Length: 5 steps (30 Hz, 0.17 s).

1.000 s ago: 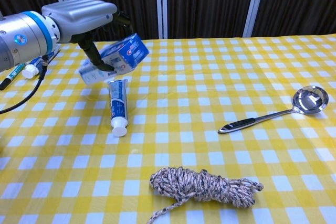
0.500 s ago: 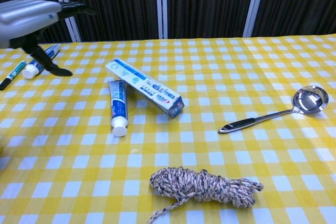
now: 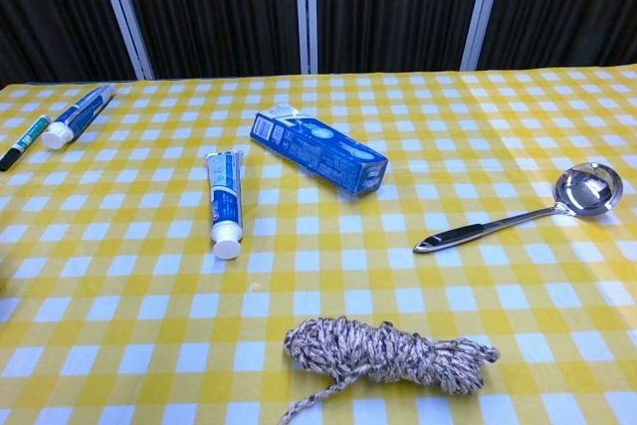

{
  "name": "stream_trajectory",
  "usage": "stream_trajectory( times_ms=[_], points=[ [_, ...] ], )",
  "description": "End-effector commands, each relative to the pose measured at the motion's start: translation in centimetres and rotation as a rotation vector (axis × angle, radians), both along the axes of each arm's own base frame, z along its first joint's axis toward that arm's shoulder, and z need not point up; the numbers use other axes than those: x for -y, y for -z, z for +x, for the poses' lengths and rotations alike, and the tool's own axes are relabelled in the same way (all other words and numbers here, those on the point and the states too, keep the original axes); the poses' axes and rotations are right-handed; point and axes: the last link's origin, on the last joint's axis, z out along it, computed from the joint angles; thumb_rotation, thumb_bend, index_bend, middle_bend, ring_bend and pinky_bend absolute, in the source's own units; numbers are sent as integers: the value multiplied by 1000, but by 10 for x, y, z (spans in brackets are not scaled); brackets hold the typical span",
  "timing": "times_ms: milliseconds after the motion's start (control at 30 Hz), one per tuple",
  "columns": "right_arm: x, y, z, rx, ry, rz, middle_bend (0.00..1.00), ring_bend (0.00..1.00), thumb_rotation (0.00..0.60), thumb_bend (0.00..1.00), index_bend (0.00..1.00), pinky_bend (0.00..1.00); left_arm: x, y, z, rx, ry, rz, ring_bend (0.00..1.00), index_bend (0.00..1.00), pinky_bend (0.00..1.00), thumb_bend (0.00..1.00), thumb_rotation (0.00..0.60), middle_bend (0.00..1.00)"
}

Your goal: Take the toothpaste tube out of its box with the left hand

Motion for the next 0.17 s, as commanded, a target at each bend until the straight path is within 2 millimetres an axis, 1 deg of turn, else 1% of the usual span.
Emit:
stream_trajectory(
  times_ms=[33,167],
  points=[
    [0,3,0,-8,-4,4,0,0,600,85,0,0,16,-5,-14,14,-14,17,0,0,0,129,600,0],
    [0,6,1,-17,-15,8,0,0,600,85,0,0,19,-14,-17,47,-17,57,0,0,0,129,600,0]
  ],
)
